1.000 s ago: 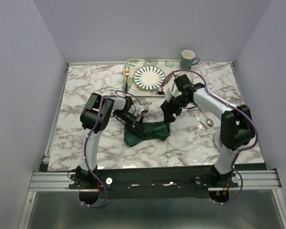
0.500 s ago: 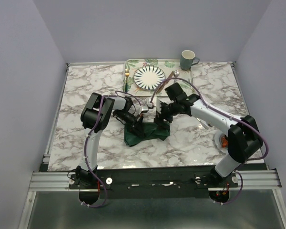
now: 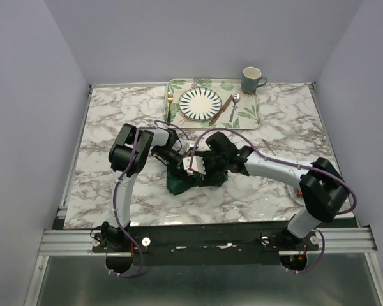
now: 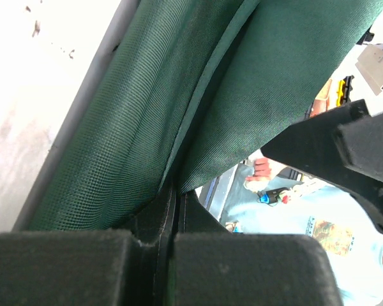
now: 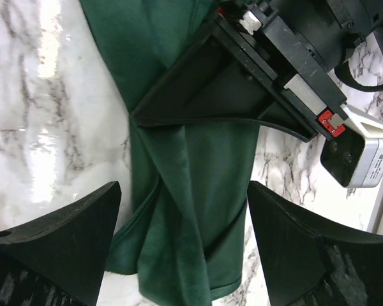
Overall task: Fold the napkin into a case and place the utensils inside
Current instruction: Fold the 2/3-rectangle-folded napkin at the center of the board.
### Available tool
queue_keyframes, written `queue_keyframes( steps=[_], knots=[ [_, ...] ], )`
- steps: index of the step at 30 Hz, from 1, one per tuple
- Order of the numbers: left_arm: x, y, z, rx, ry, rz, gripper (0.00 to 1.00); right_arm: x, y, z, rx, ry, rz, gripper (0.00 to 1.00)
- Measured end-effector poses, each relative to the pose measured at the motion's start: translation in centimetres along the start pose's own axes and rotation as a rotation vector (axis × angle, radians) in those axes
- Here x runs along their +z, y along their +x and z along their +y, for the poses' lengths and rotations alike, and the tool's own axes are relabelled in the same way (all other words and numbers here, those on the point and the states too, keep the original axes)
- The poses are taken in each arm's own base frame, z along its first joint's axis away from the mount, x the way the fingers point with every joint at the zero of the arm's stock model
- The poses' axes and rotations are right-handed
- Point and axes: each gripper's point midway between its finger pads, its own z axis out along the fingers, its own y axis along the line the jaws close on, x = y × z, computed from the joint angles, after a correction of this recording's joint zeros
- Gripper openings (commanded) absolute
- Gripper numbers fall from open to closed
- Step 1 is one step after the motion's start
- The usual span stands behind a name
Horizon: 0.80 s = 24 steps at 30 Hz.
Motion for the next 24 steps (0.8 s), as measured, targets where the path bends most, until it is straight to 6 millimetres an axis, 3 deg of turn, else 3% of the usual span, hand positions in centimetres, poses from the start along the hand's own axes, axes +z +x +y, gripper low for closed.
queue_keyframes(
  steps=[7, 11, 13, 15, 16, 17, 18, 24],
  knots=[
    [0.0, 0.0, 0.0, -0.001, 0.002, -0.001, 0.00, 1.3, 1.7, -0.9, -0.028, 0.032, 0.065, 0.81],
    [0.0, 0.0, 0.0, 0.000, 0.002, -0.001, 0.00, 1.6, 2.3, -0.8, -0.047, 0.029, 0.082, 0.61],
    [0.0, 0.0, 0.0, 0.000, 0.002, -0.001, 0.00, 1.8, 2.5, -0.8, -0.047, 0.029, 0.088, 0.59],
    [0.0, 0.0, 0.0, 0.002, 0.002, -0.001, 0.00, 1.9, 2.7, -0.8, -0.050, 0.027, 0.097, 0.63],
    [0.0, 0.0, 0.0, 0.002, 0.002, -0.001, 0.00, 2.0, 2.8, -0.8, -0.051, 0.026, 0.100, 0.68],
    [0.0, 0.0, 0.0, 0.003, 0.002, -0.001, 0.00, 2.0, 2.9, -0.8, -0.050, 0.026, 0.104, 0.80],
    [0.0, 0.0, 0.0, 0.003, 0.002, -0.001, 0.00, 2.0, 3.0, -0.8, -0.049, 0.027, 0.106, 0.84],
    [0.0, 0.0, 0.0, 0.003, 0.005, -0.002, 0.00, 2.1, 2.5, -0.6, -0.051, 0.022, 0.105, 0.89]
  ],
)
